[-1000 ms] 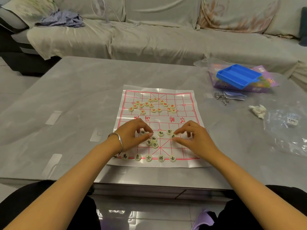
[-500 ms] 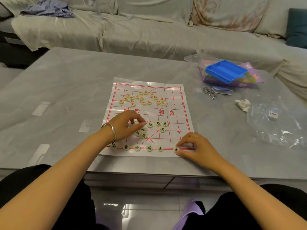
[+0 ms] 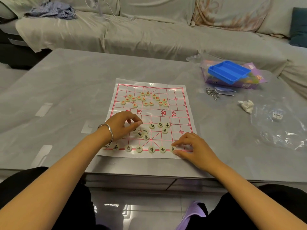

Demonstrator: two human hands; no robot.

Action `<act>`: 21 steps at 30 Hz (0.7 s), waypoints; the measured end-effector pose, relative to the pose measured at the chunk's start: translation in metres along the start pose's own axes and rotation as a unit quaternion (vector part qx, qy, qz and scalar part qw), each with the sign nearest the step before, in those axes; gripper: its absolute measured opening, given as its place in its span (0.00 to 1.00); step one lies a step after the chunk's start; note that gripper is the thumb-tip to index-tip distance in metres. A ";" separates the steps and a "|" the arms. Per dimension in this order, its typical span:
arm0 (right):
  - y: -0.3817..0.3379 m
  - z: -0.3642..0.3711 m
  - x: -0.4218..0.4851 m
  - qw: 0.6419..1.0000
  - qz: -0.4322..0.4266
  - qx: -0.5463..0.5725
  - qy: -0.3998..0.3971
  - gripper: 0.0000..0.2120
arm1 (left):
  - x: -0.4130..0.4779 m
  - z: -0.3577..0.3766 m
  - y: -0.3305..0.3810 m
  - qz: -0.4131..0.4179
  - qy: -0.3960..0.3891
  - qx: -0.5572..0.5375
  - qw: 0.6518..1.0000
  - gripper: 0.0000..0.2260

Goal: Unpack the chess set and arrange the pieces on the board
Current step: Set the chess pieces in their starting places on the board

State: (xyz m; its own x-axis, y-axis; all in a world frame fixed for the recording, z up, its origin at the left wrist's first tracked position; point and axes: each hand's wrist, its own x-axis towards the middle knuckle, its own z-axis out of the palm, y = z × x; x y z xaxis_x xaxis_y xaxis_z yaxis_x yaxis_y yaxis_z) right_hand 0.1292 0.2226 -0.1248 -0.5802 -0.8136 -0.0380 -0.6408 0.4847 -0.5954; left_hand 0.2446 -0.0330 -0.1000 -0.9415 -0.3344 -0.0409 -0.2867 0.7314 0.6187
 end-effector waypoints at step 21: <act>-0.029 0.014 0.057 0.996 0.004 0.062 0.067 0.08 | -0.007 -0.009 -0.013 0.008 -0.066 0.095 0.993 0.14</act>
State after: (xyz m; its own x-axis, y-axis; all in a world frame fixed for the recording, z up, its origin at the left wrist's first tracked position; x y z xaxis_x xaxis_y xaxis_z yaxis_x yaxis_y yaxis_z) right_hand 0.1216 0.1572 -0.1206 -0.6525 -0.7555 0.0588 -0.5735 0.4417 -0.6899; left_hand 0.2562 -0.0457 -0.1005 -0.9578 -0.2494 -0.1427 -0.2873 0.8391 0.4619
